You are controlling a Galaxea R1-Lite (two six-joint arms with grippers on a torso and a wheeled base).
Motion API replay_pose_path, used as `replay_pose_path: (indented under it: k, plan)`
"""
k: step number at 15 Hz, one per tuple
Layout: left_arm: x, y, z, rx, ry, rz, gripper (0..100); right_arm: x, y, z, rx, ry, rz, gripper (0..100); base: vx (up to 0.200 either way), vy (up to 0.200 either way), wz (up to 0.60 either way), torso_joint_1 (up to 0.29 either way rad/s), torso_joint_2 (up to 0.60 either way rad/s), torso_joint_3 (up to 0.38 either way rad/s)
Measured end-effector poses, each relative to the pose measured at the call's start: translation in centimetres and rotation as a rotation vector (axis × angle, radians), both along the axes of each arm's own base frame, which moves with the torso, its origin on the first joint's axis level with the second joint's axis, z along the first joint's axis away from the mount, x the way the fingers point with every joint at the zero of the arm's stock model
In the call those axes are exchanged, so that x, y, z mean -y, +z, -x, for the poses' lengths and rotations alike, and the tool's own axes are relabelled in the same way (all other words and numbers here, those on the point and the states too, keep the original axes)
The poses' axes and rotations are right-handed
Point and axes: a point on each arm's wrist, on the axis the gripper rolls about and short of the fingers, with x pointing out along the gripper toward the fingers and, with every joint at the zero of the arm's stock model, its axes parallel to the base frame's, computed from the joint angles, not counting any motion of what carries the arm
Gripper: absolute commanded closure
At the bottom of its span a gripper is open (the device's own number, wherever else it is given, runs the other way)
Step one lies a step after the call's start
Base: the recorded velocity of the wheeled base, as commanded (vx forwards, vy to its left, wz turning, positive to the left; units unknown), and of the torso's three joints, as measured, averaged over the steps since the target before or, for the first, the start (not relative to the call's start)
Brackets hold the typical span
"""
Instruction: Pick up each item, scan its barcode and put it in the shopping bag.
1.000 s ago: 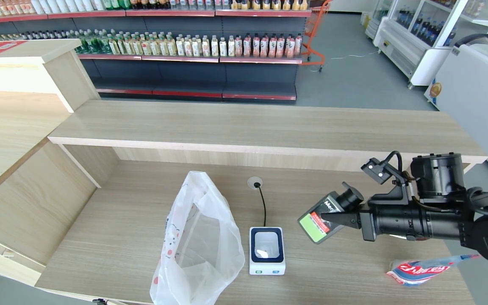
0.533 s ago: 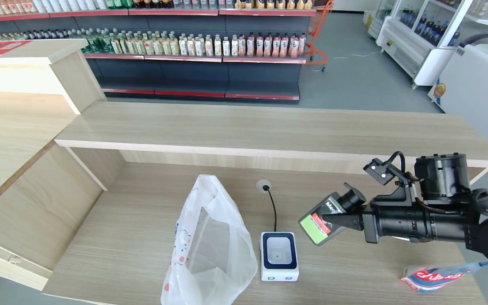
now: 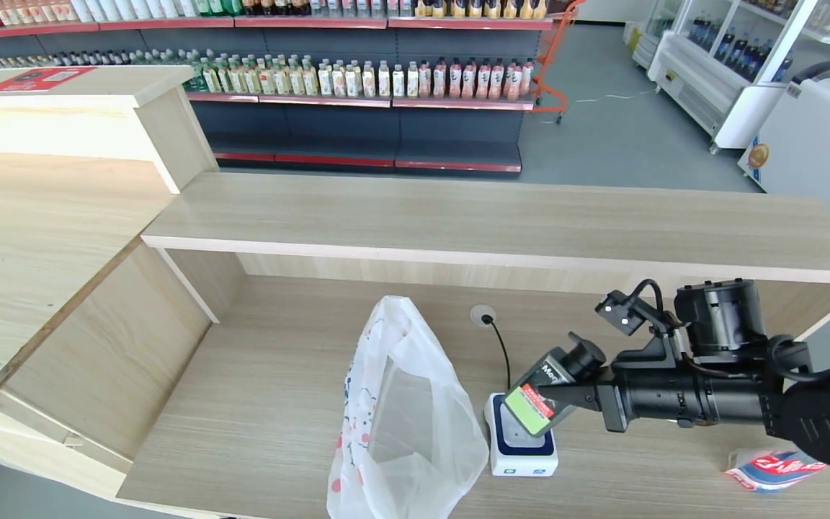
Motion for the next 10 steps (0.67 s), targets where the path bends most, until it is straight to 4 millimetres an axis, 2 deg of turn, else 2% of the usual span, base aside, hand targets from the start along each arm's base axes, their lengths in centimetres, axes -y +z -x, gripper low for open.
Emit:
replay_pose_path:
  k: [4, 10]
  plan:
    - [0.0, 0.0, 0.0, 0.0, -0.001, 0.0, 0, -3.2, -2.3, -2.4, 0.061, 0.101, 0.107, 100, 0.0, 0.0, 0.0, 0.0, 0.0, 0.0]
    - [0.0, 0.0, 0.0, 0.0, 0.0, 0.0, 0, -12.0, -5.3, -6.5, 0.225, 0.206, 0.125, 100, 0.0, 0.0, 0.0, 0.0, 0.0, 0.0]
